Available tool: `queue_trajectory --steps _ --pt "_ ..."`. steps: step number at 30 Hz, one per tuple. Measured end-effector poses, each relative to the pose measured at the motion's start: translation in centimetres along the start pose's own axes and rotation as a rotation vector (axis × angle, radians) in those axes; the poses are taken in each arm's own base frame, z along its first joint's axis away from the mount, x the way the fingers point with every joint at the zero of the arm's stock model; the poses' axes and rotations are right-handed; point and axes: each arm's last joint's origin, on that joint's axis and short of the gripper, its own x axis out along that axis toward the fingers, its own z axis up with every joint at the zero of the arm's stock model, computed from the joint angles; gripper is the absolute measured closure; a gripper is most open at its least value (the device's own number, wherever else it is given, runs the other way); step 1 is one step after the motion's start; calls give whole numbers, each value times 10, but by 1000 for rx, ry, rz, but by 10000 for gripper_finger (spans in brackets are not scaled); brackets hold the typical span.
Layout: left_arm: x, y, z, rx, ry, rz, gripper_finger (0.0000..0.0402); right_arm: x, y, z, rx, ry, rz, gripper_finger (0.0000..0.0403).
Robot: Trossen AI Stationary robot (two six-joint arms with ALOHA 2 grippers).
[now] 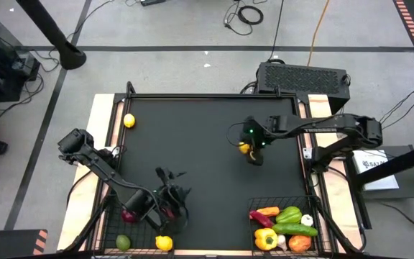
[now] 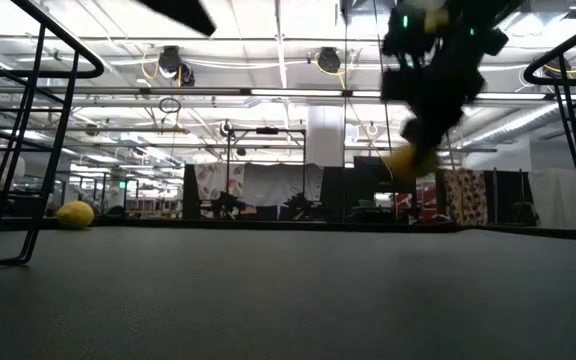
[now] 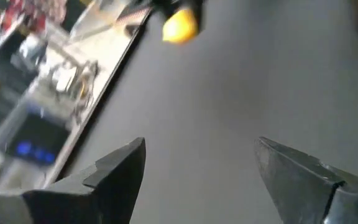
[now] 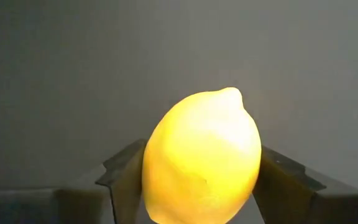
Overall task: Sort produce into baskets
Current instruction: Put the right yellow lemon into the left wire basket
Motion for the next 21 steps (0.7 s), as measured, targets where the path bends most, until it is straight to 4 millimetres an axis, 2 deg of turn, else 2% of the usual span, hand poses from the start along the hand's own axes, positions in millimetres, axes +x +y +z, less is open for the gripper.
queue_trajectory --steps 4,9,14,21 --pt "0 -7 14 126 -96 -33 96 -6 26 24 -34 -242 143 159" --pt "3 -10 32 276 -193 -34 96 -11 64 36 -152 -410 299 159" --pt "11 -9 49 394 -279 -140 96 -15 103 32 -279 -452 438 159" --pt "25 -1 72 412 -447 -307 96 -20 144 18 -457 -482 526 159"
